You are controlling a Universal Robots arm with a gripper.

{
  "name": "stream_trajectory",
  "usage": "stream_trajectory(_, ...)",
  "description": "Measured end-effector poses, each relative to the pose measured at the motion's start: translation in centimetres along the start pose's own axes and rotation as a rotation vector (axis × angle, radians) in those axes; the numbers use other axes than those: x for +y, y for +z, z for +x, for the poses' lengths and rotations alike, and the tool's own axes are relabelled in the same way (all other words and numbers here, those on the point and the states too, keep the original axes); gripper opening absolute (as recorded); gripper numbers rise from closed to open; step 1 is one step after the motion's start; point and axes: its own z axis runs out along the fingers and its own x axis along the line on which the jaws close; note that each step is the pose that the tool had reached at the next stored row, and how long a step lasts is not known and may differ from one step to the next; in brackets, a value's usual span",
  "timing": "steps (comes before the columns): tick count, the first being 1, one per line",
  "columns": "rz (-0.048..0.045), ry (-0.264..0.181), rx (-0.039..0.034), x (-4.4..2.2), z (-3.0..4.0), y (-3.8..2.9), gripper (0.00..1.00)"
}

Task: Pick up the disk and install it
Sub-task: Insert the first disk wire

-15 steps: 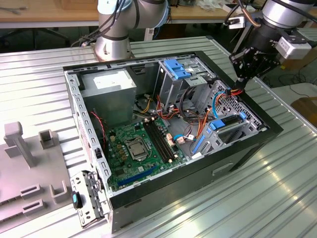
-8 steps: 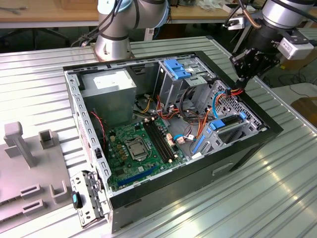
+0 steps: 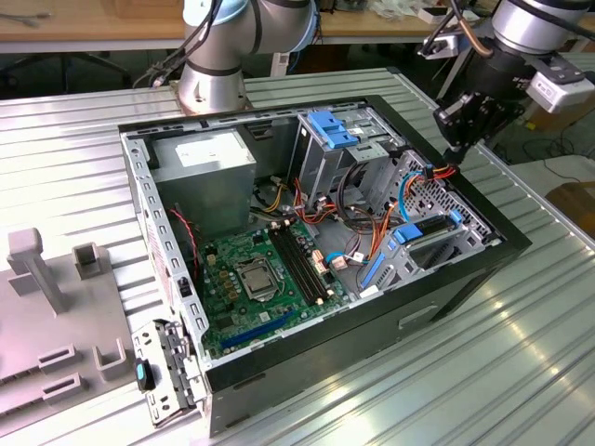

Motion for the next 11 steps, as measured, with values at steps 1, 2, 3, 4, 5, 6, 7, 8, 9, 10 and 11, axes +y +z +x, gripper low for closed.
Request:
stream_trajectory(1, -0.0155, -0.007, 0.0024, 0.00, 0.00, 0.00, 0.11)
stream_trajectory(2, -0.0273, -0.011, 0.0041, -0.06, -0.01, 0.00, 0.11)
stream_trajectory(3, -0.0331, -0.013, 0.0048, -0.13, -0.02, 0.00, 0.11)
stream_trajectory(4, -0.0364, -0.018, 0.0053, -0.21, -0.03, 0.00, 0.11)
stream_trajectory(5, -0.0381, -0.024, 0.0055, -0.23, -0.04, 0.01, 0.11)
stream_trajectory(6, -0.0415, -0.028, 0.0061, -0.26, -0.04, 0.01, 0.11)
stream_trajectory(7, -0.0455, -0.028, 0.0086, -0.25, -0.09, 0.00, 0.11)
stream_trajectory(8, -0.0474, -0.029, 0.0119, -0.25, -0.11, 0.00, 0.11)
stream_trajectory(9, -0.0474, -0.029, 0.0143, -0.25, -0.11, -0.01, 0.11)
stream_trajectory(10, -0.0470, -0.029, 0.0167, -0.25, -0.14, 0.00, 0.11)
stream_trajectory(11, -0.0468, -0.029, 0.0186, -0.25, -0.15, -0.01, 0.11)
